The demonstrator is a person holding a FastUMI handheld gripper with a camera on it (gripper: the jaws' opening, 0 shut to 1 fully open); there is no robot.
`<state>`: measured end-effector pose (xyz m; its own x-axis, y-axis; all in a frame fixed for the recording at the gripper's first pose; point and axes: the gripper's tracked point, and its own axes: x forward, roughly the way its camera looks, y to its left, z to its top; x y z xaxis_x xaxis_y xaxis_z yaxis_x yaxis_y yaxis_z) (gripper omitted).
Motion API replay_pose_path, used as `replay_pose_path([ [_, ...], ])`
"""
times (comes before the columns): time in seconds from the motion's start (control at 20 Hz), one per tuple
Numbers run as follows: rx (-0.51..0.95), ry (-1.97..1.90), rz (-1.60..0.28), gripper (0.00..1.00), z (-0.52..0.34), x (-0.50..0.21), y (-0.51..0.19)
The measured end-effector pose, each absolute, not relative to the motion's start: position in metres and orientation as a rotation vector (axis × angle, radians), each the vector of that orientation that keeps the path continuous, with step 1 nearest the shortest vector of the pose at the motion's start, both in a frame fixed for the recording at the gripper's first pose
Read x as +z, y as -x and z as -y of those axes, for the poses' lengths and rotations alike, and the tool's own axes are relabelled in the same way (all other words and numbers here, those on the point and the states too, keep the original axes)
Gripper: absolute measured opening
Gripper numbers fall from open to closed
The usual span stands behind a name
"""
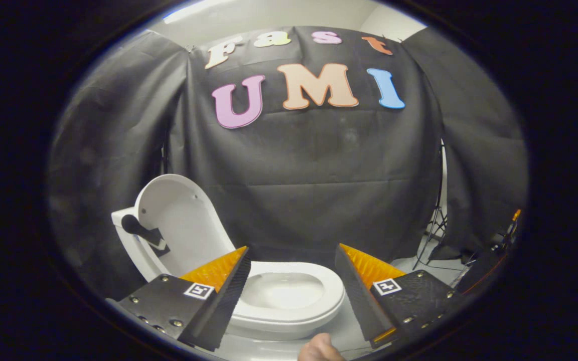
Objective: Open the toilet lid.
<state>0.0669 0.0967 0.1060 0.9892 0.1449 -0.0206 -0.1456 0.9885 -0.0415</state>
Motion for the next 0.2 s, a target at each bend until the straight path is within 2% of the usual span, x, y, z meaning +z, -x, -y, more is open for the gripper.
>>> replay_pose_path([
  [0.2,0.132,-0.003,-0.029,0.99,-0.0977,0.1061,-0.0754],
])
